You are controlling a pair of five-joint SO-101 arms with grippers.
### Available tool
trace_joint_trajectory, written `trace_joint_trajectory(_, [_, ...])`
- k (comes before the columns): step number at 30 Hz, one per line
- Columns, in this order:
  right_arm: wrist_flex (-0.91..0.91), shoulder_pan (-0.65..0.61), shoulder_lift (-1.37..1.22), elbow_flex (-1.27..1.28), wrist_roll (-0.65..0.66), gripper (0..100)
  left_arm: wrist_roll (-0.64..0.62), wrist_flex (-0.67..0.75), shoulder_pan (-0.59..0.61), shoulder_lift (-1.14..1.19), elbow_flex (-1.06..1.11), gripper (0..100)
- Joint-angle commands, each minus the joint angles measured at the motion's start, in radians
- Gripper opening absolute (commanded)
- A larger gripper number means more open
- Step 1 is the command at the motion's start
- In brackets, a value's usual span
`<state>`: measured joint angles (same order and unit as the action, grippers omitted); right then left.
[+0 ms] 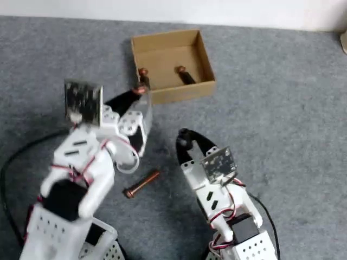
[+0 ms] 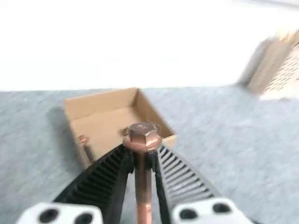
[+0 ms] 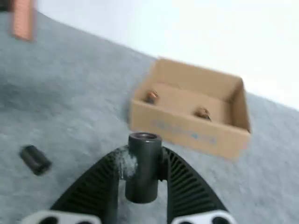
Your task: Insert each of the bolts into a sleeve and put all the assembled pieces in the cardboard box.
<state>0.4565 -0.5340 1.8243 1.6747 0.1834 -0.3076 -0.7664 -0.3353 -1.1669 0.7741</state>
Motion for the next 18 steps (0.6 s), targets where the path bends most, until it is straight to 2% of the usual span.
trace_joint_trajectory(1, [-0.054, -0.028, 0.013, 0.061, 0.000, 0.4, -0.112, 0.130, -0.087, -0.134, 0.120, 0])
trace_joint_trajectory(6, [-0.059, -0.016, 0.013, 0.061, 0.003, 0.4, -0.146, 0.353, -0.180, -0.251, 0.366, 0])
trace_joint_trajectory(10, [-0.059, -0.015, 0.013, 0.062, 0.003, 0.4, -0.146, 0.514, -0.205, -0.266, 0.512, 0])
trace_joint_trajectory(15, [-0.056, -0.018, 0.013, 0.064, 0.005, 0.4, -0.133, 0.669, -0.200, -0.266, 0.567, 0])
trace_joint_trajectory(18, [-0.058, -0.018, 0.013, 0.084, 0.006, 0.4, -0.044, 0.710, -0.205, -0.265, 0.536, 0])
